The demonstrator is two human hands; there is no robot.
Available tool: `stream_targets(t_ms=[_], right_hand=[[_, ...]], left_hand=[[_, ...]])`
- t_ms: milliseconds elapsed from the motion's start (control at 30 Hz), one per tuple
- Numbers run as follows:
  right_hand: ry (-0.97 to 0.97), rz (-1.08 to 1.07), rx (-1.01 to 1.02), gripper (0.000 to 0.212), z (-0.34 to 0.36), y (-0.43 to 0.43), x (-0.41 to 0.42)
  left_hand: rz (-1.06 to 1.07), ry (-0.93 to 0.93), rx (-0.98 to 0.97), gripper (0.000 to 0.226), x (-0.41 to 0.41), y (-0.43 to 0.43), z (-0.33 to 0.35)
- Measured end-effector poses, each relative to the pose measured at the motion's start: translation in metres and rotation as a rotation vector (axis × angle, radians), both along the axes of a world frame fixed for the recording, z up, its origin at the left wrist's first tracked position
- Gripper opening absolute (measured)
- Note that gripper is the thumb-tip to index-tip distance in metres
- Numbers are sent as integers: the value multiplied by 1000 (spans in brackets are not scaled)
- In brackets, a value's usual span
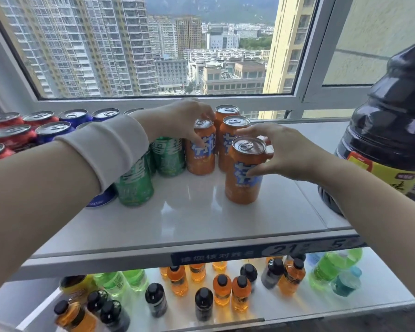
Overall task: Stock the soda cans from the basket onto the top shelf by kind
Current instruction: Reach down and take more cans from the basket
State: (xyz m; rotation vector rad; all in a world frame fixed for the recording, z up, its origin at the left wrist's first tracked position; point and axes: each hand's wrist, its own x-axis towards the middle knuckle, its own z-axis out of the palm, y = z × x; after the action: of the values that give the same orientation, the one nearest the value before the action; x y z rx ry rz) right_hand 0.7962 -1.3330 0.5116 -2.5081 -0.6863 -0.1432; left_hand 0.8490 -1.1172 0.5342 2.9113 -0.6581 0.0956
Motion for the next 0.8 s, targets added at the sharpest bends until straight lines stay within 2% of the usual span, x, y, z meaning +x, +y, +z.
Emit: stream_targets(t_ms=[300, 800], right_hand=[[-12, 0, 9, 50, 1, 2, 3], [-86, 1, -9, 48, -14, 2, 5]], left_hand=[[7, 13, 40, 68, 2, -4, 0], [42, 33, 37, 68, 2, -3, -5]])
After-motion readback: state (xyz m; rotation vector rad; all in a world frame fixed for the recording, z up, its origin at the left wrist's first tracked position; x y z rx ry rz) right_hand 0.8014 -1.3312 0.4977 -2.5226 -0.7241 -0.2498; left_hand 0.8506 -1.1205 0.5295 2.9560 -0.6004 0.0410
